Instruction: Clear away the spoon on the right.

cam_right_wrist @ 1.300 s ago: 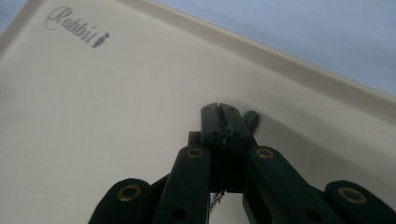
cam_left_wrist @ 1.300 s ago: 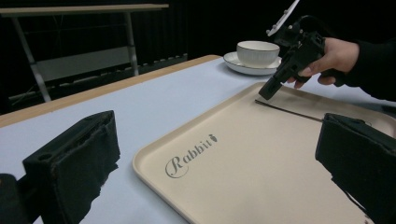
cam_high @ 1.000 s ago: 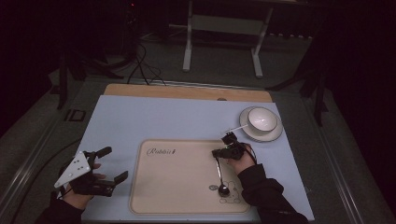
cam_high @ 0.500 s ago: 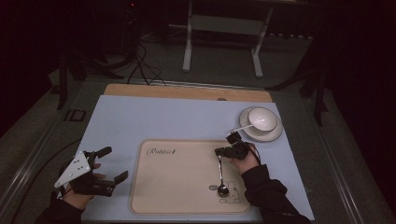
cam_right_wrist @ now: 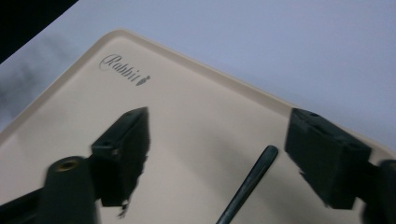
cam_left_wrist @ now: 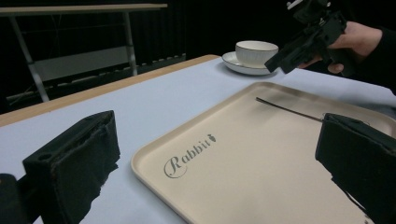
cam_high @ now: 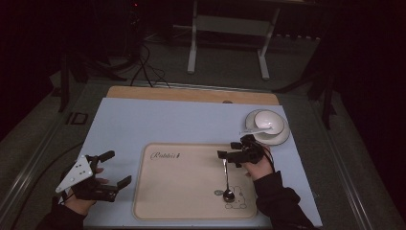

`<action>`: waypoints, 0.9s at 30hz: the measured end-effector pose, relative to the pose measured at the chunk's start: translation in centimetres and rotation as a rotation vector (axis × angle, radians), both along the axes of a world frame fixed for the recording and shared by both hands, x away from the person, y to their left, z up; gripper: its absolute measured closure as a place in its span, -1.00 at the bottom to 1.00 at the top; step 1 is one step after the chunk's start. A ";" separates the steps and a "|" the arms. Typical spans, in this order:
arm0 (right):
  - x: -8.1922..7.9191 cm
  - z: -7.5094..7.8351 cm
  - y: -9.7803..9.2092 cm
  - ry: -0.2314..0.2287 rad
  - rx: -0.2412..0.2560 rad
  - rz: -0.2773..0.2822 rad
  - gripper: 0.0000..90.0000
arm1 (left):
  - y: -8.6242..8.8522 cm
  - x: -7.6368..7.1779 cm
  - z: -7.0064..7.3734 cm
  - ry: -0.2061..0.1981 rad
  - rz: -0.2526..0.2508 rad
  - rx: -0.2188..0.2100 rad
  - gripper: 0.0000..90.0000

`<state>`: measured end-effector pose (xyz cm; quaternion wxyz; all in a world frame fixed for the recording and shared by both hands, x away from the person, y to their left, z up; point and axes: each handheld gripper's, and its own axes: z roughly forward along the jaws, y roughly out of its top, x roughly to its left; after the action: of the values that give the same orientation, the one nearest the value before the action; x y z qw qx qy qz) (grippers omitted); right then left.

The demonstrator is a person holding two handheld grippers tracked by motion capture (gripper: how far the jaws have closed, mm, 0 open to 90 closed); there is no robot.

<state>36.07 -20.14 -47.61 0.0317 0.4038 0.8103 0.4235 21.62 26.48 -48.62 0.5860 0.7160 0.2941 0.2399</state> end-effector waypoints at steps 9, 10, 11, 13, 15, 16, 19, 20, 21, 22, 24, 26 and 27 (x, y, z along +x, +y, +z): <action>-1.6 1.1 -1.8 -0.129 0.056 0.026 -0.68 | 0.0 -0.1 0.0 -0.003 -0.002 -0.004 -1.00; -1.9 1.2 -2.1 -0.134 0.059 0.025 -0.68 | 0.0 -0.1 0.0 -0.003 -0.002 -0.005 -1.00; -2.1 1.3 -2.3 -0.144 0.053 0.021 -0.67 | 0.1 -0.1 0.0 -0.002 -0.001 -0.006 -1.00; -2.7 1.6 -2.9 -0.156 0.068 0.021 -0.67 | 0.1 0.0 0.0 -0.001 0.000 -0.008 -1.00; -3.3 1.9 -3.4 -0.174 0.070 0.014 -0.67 | 0.1 0.0 0.0 -0.001 -0.002 -0.008 -1.00; -3.7 2.0 -3.7 -0.183 0.067 0.010 -0.67 | 0.1 0.0 0.0 -0.001 -0.001 -0.008 -1.00; -4.6 2.2 -4.5 -0.200 0.065 -0.003 -0.67 | 0.1 -0.1 0.0 -0.002 -0.002 -0.008 -1.00; -4.9 2.2 -4.8 -0.206 0.072 -0.006 -0.67 | 0.1 -0.1 0.0 -0.002 -0.002 -0.007 -1.00; -5.1 2.2 -5.1 -0.208 0.076 -0.010 -0.67 | 0.0 -0.1 0.0 -0.002 -0.002 -0.008 -1.00; -5.4 2.2 -5.3 -0.212 0.071 -0.016 -0.67 | 0.1 -0.1 0.0 -0.002 -0.002 -0.008 -1.00; -5.9 2.1 -5.9 -0.228 0.075 -0.027 -0.67 | 0.1 -0.1 0.0 -0.002 -0.002 -0.008 -1.00; -6.4 2.0 -6.4 -0.235 0.072 -0.042 -0.67 | 0.1 0.0 0.0 -0.001 -0.002 -0.007 -1.00; -6.6 1.9 -6.7 -0.244 0.074 -0.048 -0.67 | 0.0 0.0 0.0 -0.001 -0.002 -0.007 -1.00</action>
<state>29.50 -26.83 -45.67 0.1253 0.3694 0.7743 0.4984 21.58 26.52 -48.60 0.5888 0.7141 0.2939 0.2387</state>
